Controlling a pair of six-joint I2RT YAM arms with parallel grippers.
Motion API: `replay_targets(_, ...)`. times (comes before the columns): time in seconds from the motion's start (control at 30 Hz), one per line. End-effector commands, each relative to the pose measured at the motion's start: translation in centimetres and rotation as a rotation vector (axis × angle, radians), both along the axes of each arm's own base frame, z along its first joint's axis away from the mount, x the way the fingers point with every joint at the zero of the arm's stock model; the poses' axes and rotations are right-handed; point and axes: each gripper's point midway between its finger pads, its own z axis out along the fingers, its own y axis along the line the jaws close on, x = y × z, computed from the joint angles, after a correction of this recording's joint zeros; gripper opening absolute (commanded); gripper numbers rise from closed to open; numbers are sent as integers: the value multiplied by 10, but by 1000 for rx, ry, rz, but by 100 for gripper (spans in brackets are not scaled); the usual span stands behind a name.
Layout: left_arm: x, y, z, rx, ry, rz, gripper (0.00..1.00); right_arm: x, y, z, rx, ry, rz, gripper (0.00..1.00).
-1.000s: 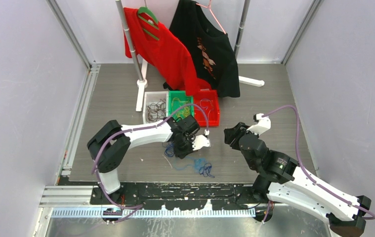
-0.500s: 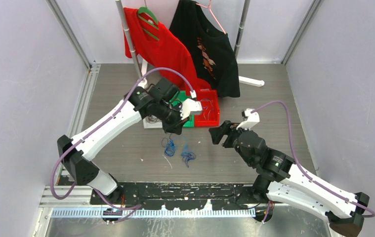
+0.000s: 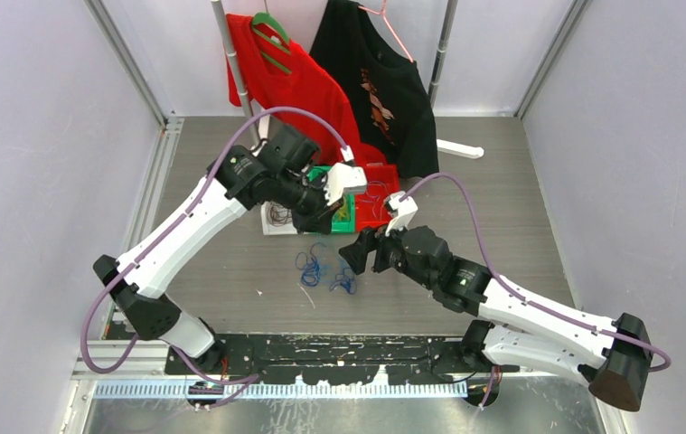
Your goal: Untangle the cables
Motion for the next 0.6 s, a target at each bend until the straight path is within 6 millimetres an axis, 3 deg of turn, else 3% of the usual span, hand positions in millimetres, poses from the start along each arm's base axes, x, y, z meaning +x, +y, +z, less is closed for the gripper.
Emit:
replay_targets(0.0,13,15,-38,93,-40,64,9,9,-1,26,93,-32,-61,82)
replay_targets(0.13,41,26,-89,178,29,215,34,8,-20,21,123,-9,-142,80)
replay_targets(0.23,63,29,-111,152,137,347,42,13,-38,16,106,-10,-224,79)
replay_targets(0.43,75,4,-135,30,257,445,59,7,-60,16,158,-17,-286,77)
replay_targets(0.57,82,-10,-148,-1,324,486,59,3,-75,18,194,-20,-323,76)
